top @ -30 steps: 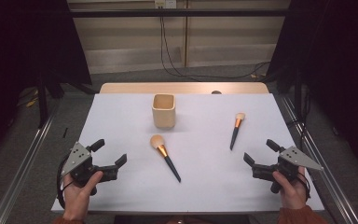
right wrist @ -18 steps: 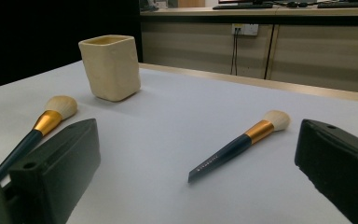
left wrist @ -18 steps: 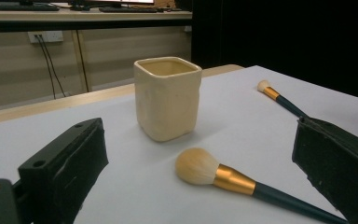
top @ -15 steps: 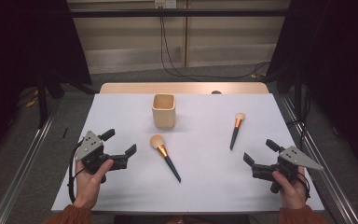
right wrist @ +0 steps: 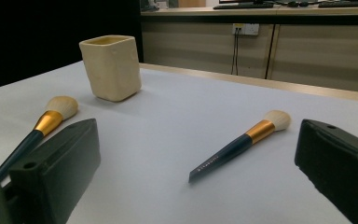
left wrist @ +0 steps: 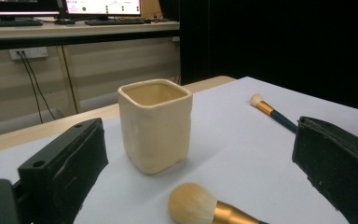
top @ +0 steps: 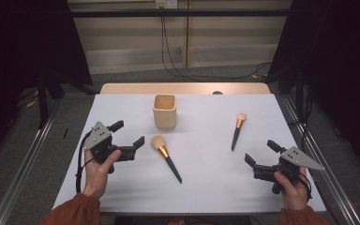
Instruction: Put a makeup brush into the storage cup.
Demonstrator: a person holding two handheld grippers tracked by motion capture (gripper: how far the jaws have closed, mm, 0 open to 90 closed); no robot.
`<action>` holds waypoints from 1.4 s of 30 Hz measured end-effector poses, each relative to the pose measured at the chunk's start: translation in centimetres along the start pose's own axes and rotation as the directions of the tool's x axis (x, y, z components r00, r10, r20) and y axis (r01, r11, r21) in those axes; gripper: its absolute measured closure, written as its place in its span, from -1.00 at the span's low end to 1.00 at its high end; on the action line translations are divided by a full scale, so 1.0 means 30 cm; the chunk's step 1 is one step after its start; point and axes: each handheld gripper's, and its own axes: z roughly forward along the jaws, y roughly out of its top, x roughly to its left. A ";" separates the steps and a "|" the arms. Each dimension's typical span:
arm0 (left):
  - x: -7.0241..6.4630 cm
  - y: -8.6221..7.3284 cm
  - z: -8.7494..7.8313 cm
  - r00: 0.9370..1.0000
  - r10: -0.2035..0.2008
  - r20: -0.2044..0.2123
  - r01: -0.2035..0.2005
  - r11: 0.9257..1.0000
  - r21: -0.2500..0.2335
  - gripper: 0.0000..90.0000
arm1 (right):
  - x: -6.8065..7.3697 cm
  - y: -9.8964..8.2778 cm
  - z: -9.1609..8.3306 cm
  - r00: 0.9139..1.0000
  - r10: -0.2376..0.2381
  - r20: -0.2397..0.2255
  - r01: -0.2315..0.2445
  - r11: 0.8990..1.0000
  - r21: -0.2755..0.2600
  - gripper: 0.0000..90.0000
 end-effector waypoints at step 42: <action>-0.021 0.103 0.279 0.974 0.063 0.216 -0.087 0.991 0.102 -0.94 | 0.000 -0.002 0.002 1.000 -0.003 -0.005 0.003 1.000 0.004 -1.00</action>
